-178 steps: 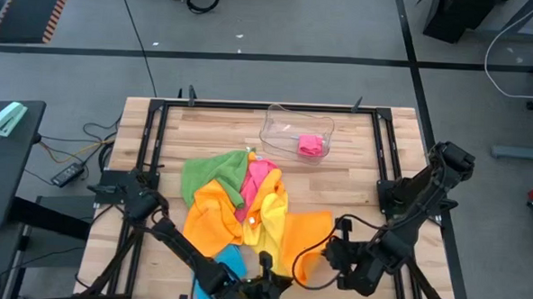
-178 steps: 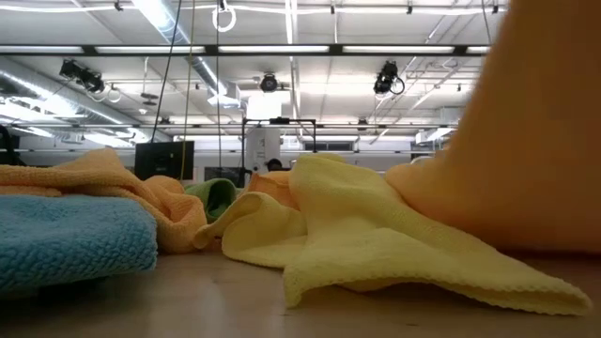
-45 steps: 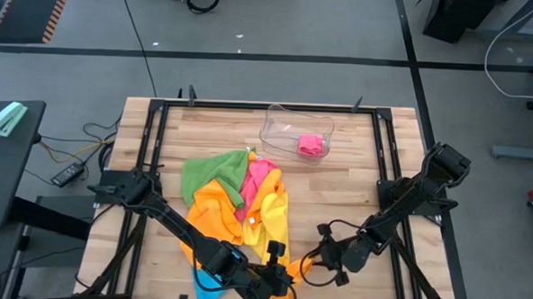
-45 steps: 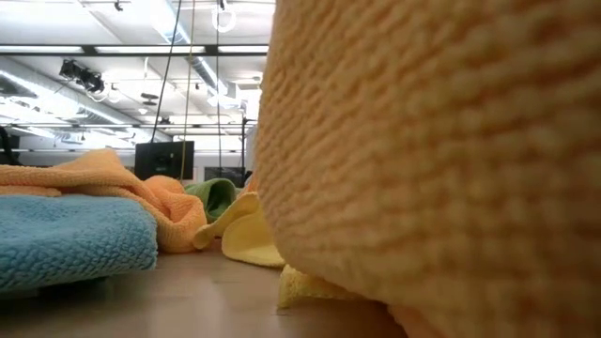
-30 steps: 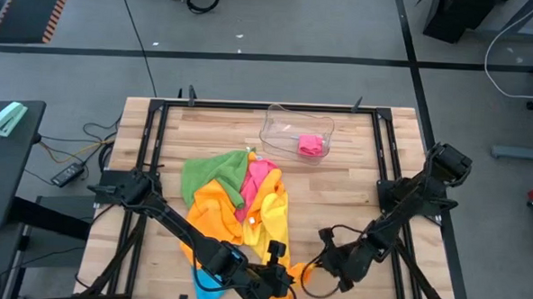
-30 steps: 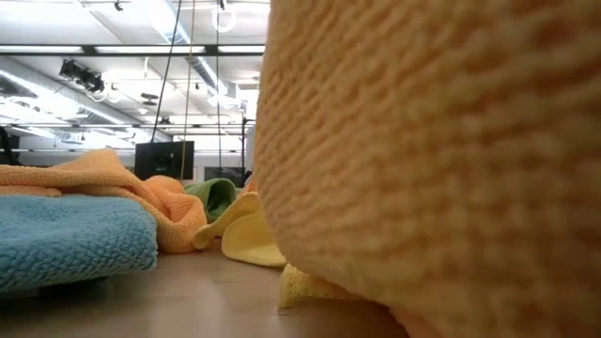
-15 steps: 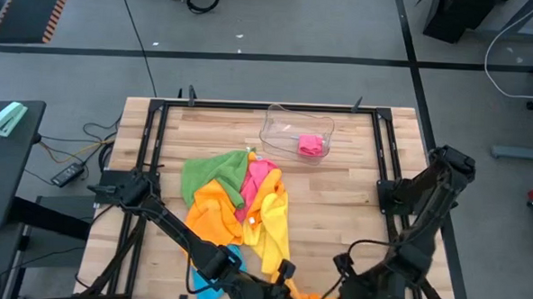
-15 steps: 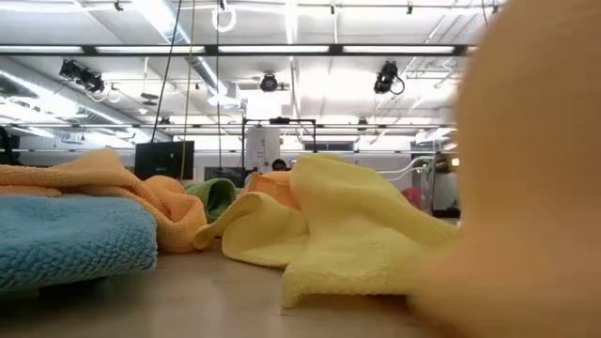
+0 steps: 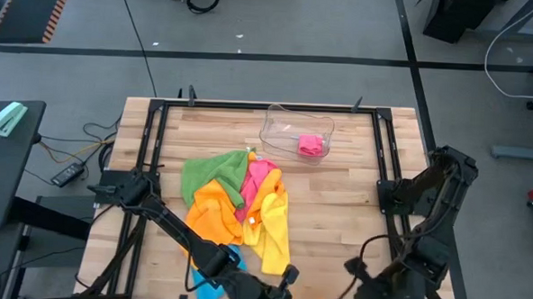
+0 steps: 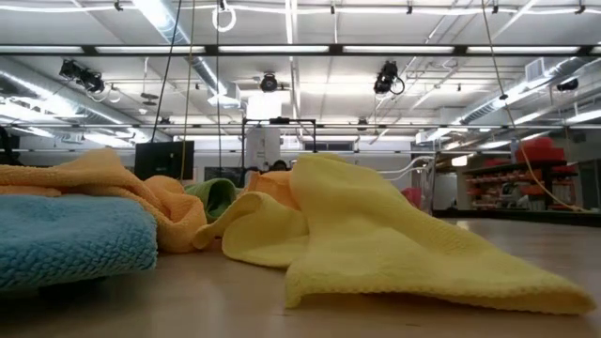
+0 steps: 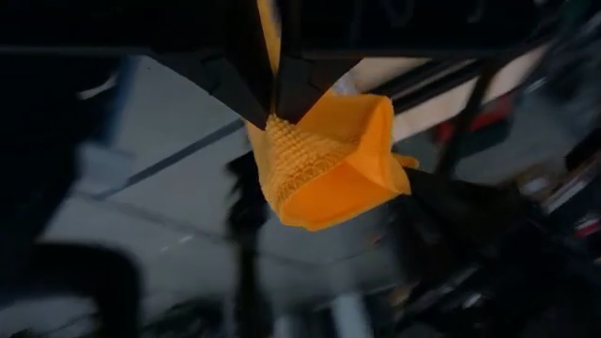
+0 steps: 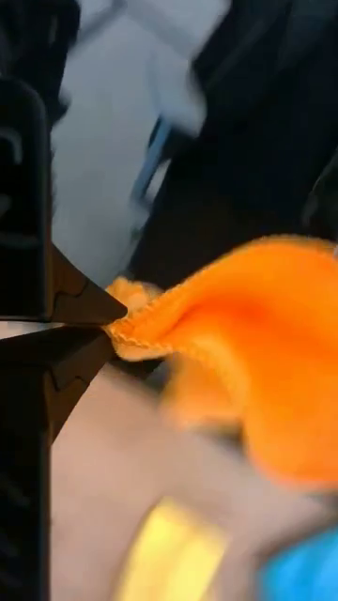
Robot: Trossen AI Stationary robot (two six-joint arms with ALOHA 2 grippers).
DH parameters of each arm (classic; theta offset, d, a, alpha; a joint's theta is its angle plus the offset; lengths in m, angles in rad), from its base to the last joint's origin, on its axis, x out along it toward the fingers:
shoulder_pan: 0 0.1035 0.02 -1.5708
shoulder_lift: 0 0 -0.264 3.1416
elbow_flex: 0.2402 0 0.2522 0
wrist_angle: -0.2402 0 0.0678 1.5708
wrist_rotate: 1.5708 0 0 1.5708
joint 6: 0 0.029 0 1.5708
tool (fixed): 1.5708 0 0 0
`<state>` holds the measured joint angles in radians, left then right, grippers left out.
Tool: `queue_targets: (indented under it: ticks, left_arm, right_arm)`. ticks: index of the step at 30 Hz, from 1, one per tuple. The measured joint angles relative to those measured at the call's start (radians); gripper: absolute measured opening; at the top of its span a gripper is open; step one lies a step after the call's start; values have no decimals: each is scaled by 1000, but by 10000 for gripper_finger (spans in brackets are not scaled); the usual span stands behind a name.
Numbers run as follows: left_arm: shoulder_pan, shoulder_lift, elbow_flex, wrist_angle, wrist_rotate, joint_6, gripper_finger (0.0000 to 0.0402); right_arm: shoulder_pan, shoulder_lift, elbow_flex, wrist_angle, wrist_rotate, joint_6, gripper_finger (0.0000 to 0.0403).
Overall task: Fold microfiber towels
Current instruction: Fold the right orange microfiber cloth
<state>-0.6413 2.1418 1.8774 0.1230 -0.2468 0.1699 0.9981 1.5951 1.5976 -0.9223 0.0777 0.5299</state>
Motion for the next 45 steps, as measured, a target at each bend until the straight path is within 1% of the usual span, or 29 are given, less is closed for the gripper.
queue_targets:
  ticks: [5,7,9,13,17,22,25,29,31,36,40,45]
  left_arm:
    - [30,0,0,-137,-187,24,16]
    - [51,0,0,-229,-242,0,12]
    - [79,0,0,-331,-271,-69,12]
    - [138,0,0,-491,-281,-227,25]
    - [169,0,0,-578,-287,-273,27]
    - [186,0,-1,-720,-347,-322,11]
    - [203,0,-1,-807,-362,-372,9]
    - [215,0,-1,-888,-390,-396,24]
    - [215,0,-1,-914,-405,-403,28]
    - [206,0,-1,-989,-405,-468,14]
    - [187,0,-1,-1013,-406,-502,9]
    - [168,0,-1,-1013,-406,-546,30]
  right_arm:
    - [-54,0,-4,-303,145,59,11]
    - [-85,0,-33,-370,216,67,11]
    - [-125,0,-71,-395,240,71,11]
    - [-202,0,-150,-363,239,65,11]
    - [-251,0,-233,-315,245,23,11]
    - [-288,1,-332,-287,313,-36,11]
    - [-305,1,-371,-282,366,-60,11]
    - [-332,1,-391,-282,445,-97,11]
    - [-348,1,-392,-282,466,-108,11]
    - [-370,1,-392,-282,472,-114,11]
    - [-370,1,-392,-281,472,-115,11]
    - [-370,1,-392,-257,479,-130,11]
